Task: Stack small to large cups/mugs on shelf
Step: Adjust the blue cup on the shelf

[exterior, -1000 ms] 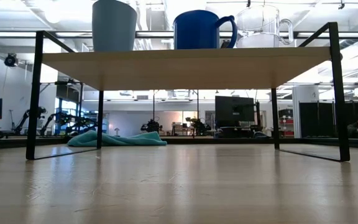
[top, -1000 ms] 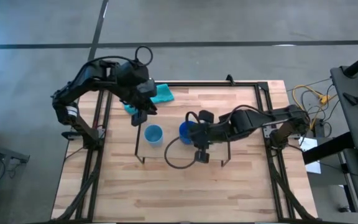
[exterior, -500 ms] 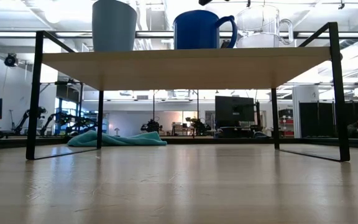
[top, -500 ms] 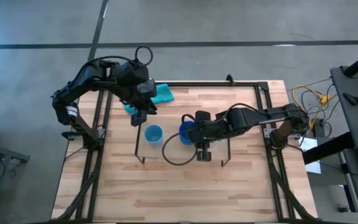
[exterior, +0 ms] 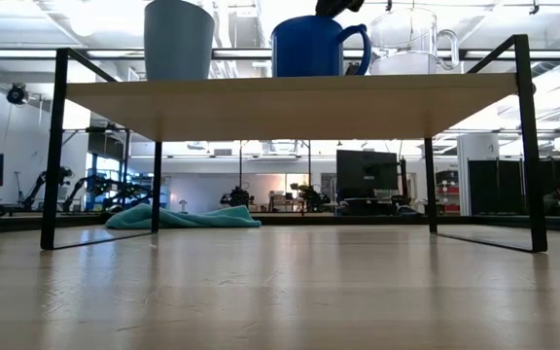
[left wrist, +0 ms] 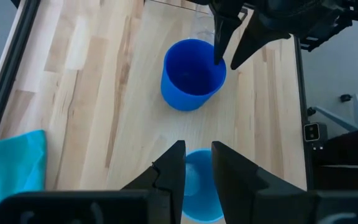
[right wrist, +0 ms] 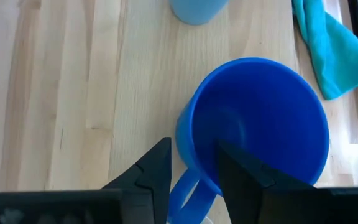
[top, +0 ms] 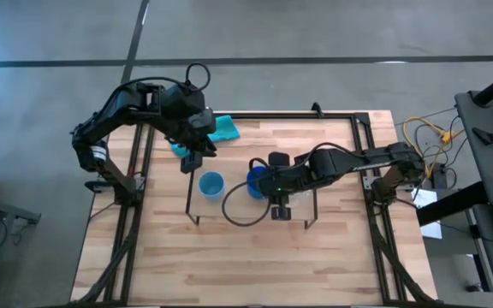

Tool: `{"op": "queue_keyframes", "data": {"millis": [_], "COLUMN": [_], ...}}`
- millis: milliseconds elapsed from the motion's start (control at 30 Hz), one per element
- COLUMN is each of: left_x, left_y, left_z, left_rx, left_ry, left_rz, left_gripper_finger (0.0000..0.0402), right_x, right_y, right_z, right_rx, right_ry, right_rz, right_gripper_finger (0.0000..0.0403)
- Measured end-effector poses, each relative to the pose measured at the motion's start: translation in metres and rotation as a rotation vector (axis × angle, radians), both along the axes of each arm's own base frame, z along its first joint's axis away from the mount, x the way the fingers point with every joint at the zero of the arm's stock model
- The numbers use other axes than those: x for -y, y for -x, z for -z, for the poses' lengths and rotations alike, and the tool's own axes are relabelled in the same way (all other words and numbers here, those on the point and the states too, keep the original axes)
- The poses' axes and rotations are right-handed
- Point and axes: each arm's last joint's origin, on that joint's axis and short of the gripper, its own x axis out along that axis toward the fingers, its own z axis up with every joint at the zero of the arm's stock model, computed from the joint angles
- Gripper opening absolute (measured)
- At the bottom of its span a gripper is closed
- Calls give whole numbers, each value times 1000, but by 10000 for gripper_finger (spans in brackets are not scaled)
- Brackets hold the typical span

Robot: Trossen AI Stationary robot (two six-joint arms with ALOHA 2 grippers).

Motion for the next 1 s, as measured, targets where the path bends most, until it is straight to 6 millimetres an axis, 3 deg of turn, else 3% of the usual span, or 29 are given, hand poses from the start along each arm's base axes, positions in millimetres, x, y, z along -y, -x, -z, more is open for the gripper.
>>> {"op": "queue_keyframes", "data": {"millis": [567, 1000], "left_x": [0, 0], "left_y": [0, -1], "left_z": [0, -1], "left_rx": [5, 19], "left_ry": [-1, -3], "left_rz": [0, 0], "left_gripper_finger": [63, 63], "right_x": [5, 5], "right_y": [-3, -5], "right_z": [2, 16], "right_rx": [12, -16], "right_ry": [15, -25], "right_rz": [-16, -29], "right_gripper_finger": [59, 54]}}
